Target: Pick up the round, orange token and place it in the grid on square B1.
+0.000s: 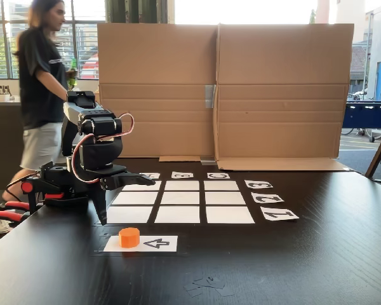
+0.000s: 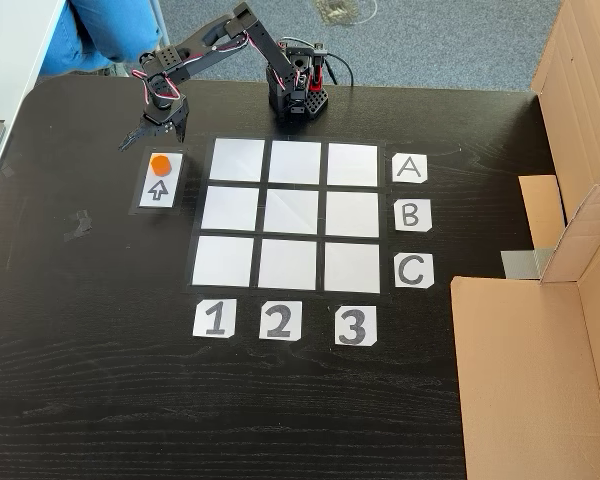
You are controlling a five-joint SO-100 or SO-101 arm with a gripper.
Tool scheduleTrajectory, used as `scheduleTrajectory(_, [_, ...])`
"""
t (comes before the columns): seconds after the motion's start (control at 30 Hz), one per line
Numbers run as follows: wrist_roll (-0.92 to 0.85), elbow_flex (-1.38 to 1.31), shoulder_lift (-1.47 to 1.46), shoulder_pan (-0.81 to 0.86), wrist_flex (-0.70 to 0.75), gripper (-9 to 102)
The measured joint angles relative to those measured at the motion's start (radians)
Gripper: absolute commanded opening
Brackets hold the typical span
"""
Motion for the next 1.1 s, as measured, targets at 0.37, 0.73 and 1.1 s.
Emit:
scheduleTrajectory(0.37, [-0.066,-0.063,-0.089,-0.015,-0.031,93])
scheduleTrajectory(0.73, [-0.083,-0.106,-0.149,-0.051,-0.026,88])
scheduleTrajectory(1.1, [-0.086,-0.137,-0.161,-0.057,-0.091,11])
